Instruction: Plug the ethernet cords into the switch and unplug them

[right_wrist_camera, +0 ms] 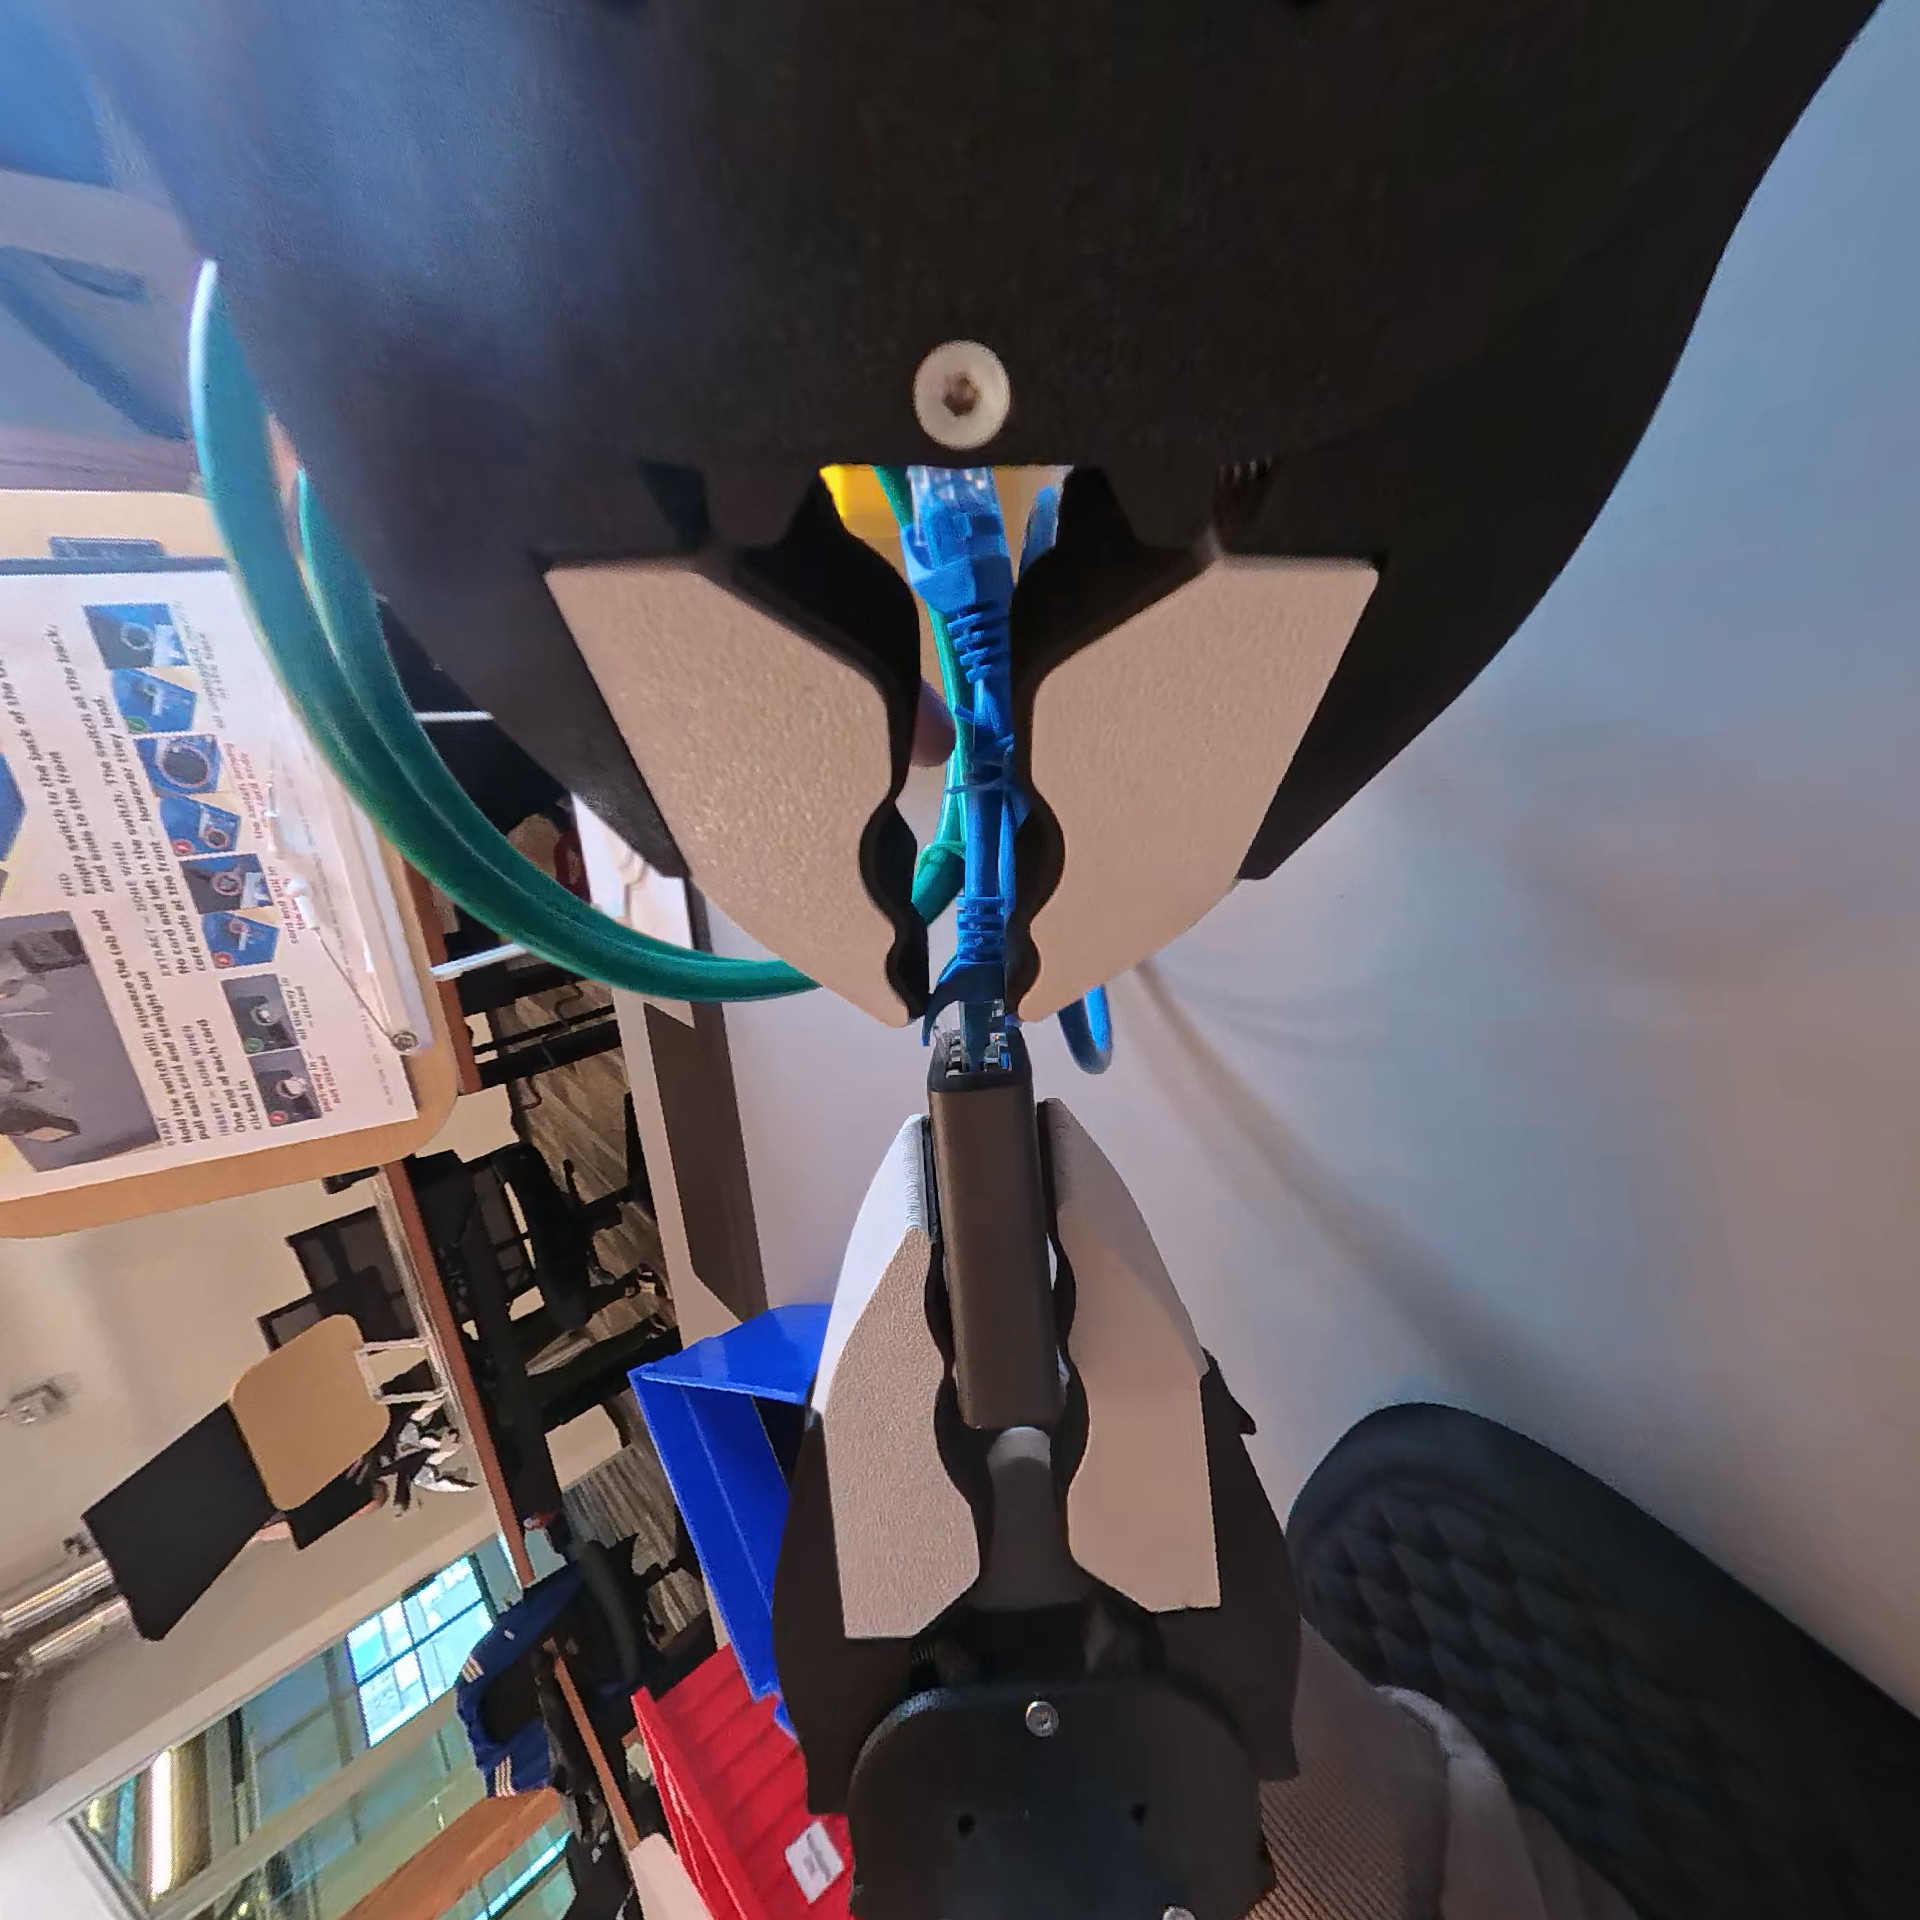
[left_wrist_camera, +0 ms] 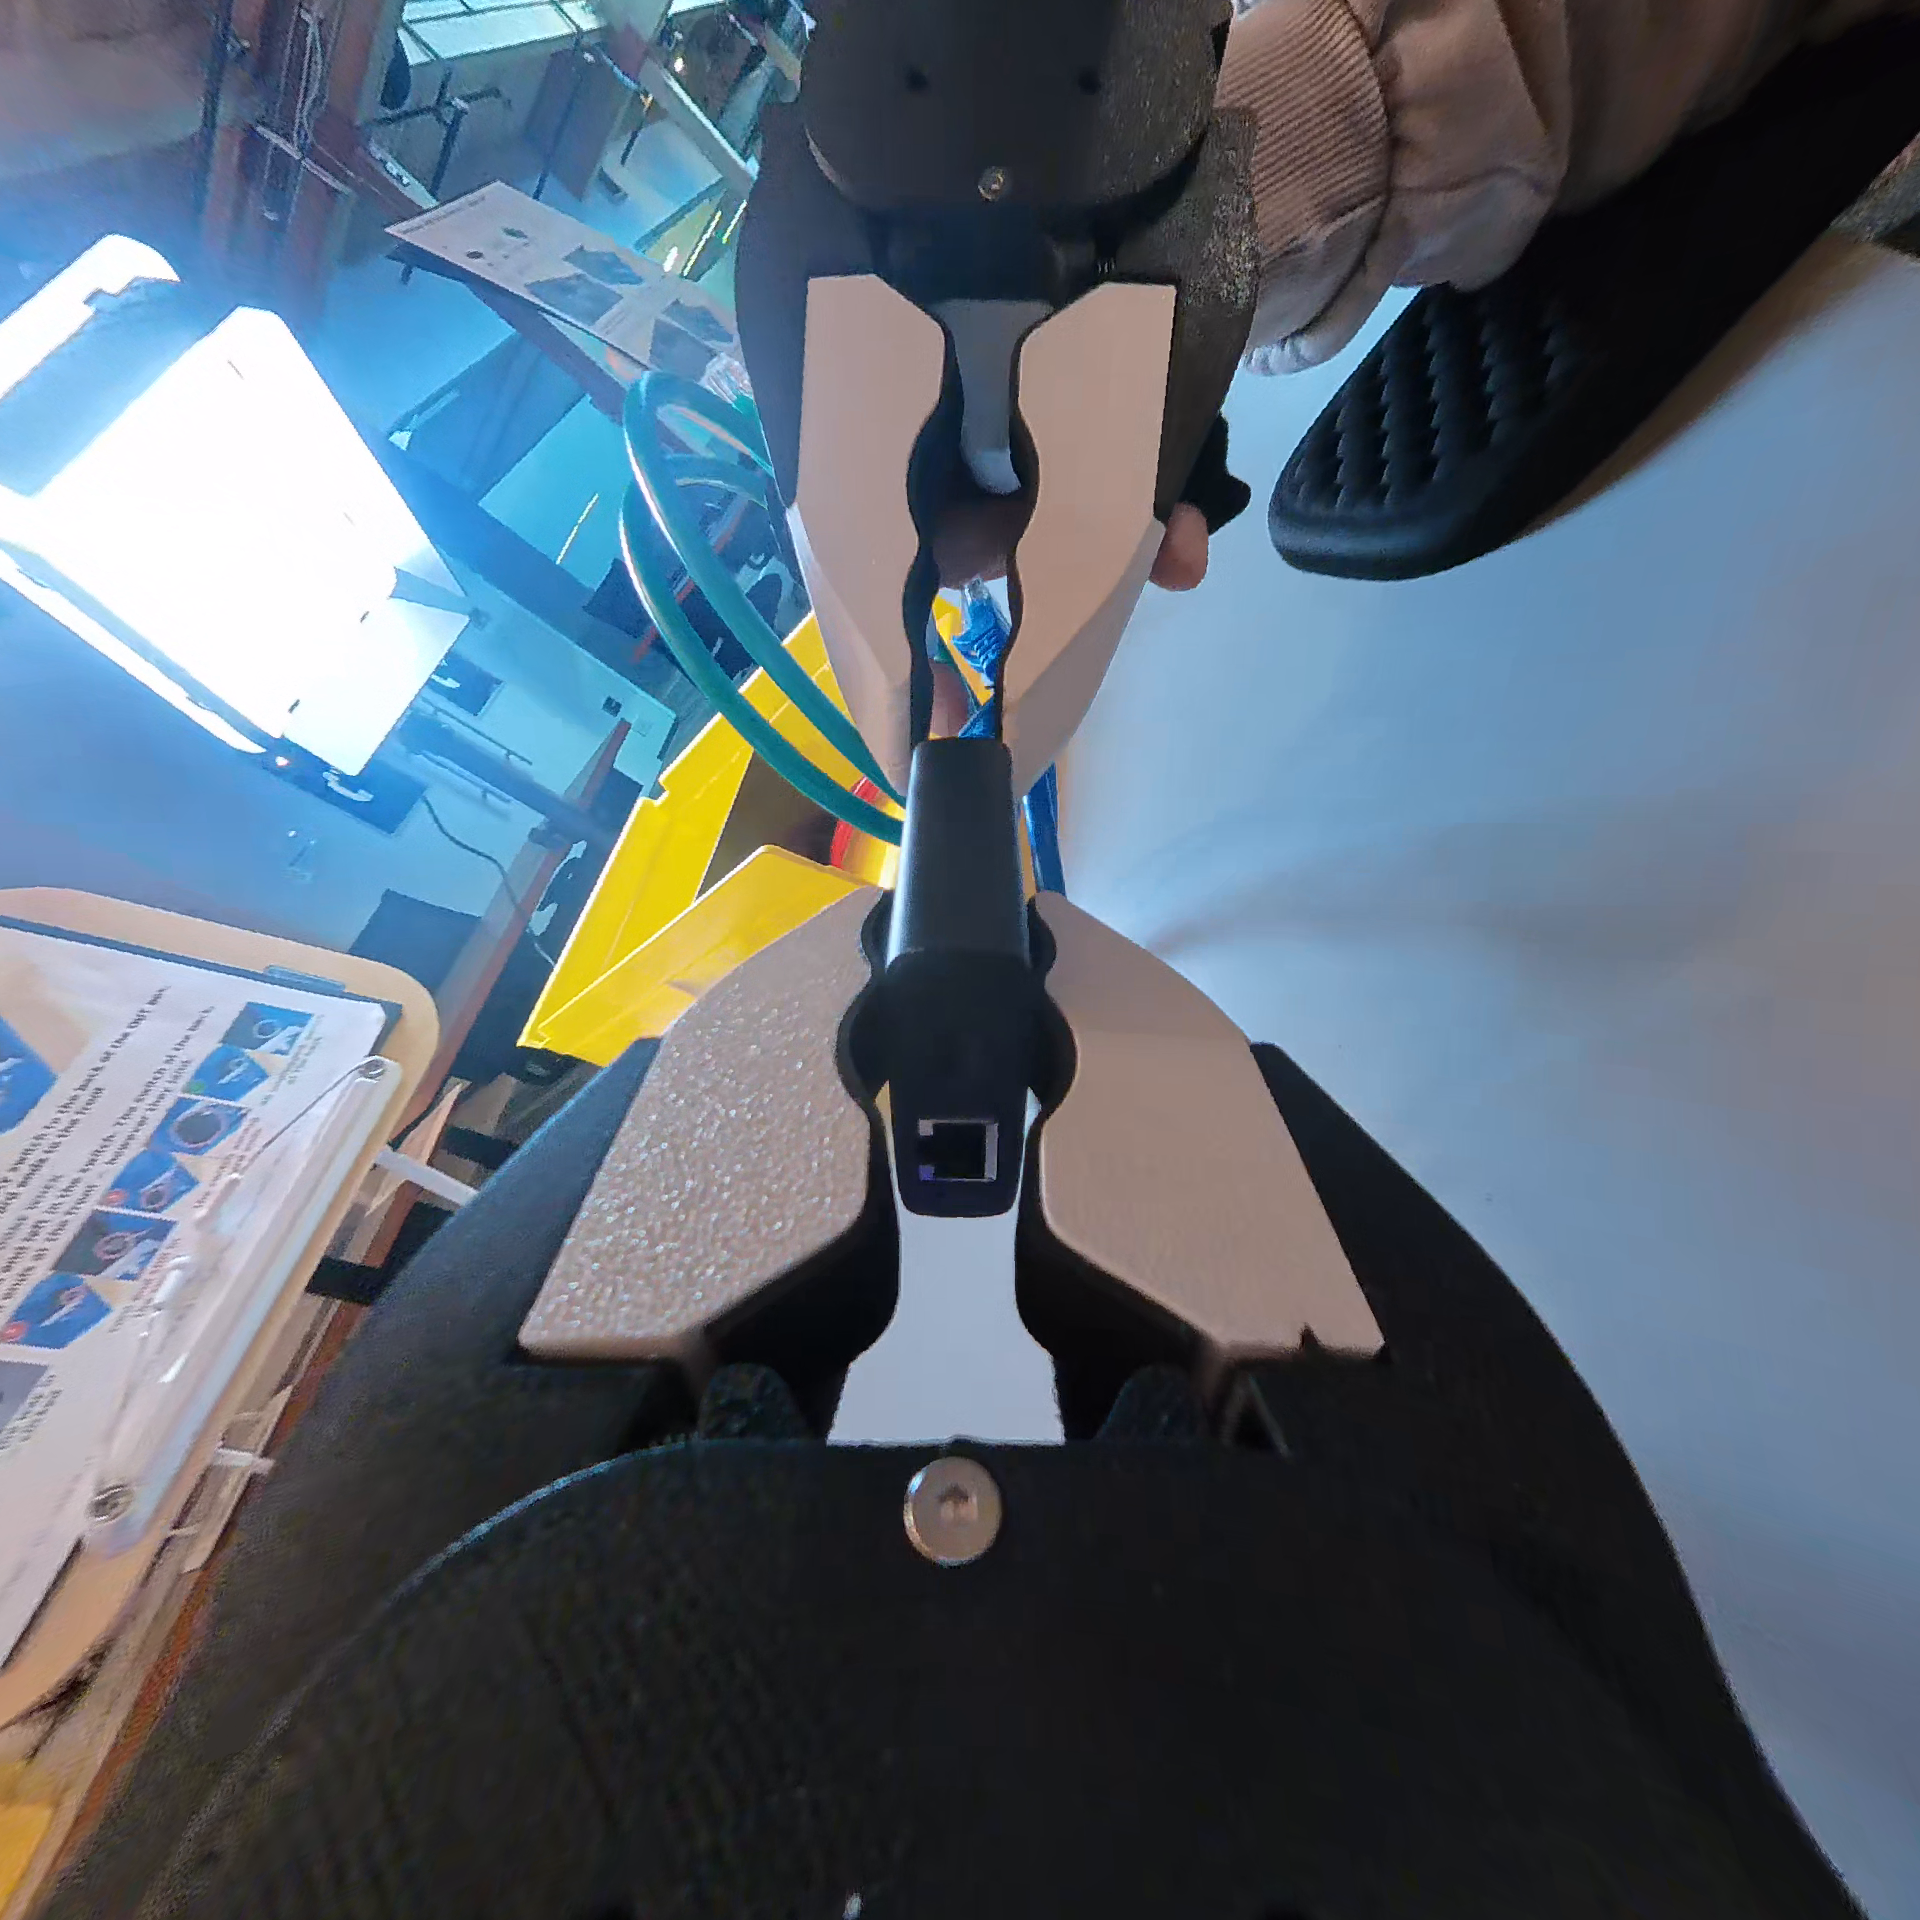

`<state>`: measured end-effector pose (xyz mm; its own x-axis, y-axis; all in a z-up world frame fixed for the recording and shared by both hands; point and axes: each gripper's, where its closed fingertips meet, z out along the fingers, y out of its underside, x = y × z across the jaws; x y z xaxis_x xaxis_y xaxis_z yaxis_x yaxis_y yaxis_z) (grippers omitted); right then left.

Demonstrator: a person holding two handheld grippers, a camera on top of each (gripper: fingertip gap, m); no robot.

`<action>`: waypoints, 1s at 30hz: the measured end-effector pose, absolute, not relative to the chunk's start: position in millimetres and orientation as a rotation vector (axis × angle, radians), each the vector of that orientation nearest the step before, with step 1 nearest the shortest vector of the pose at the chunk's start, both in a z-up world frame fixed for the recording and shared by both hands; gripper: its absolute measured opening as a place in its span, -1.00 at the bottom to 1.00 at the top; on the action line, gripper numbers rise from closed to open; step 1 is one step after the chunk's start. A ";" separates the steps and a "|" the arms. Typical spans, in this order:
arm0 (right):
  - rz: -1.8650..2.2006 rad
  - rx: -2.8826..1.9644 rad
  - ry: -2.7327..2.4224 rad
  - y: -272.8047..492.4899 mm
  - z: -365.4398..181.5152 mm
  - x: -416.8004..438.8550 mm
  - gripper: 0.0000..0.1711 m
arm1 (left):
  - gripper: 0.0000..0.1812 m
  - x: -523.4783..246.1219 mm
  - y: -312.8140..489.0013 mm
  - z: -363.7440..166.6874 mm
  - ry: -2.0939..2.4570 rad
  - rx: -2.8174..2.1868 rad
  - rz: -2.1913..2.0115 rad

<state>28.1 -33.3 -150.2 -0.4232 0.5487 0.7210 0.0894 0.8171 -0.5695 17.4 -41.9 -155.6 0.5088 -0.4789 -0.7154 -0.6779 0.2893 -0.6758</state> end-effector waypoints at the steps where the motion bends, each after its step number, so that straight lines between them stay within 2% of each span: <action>1: 0.567 -0.481 -1.965 -33.4 -150.6 28.3 -0.84 | -0.76 17.6 -41.8 -156.1 1.111 -1.350 0.163; 7: 0.545 -0.585 -1.995 -22.9 -163.6 22.6 -0.85 | -0.75 7.2 -28.5 -178.7 1.023 -1.497 0.032; 14: 0.416 -0.670 -1.998 -11.8 -170.7 17.8 -0.85 | -0.72 -0.9 -26.6 -171.7 1.062 -1.503 0.314; 18: 0.376 -0.660 -2.020 -15.9 -178.0 15.9 -0.85 | -0.76 -4.1 -21.2 -191.8 1.157 -1.560 0.428; 30: 0.379 -0.602 -2.017 -17.2 -178.0 16.9 -0.84 | -0.76 -7.5 -17.6 -195.9 1.155 -1.636 0.477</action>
<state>16.9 -17.2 -178.0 -0.4159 0.5573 0.7186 0.2587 0.8301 -0.4940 -7.5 -17.6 -195.9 0.4587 -0.4505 -0.7660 -0.8595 -0.0060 -0.5111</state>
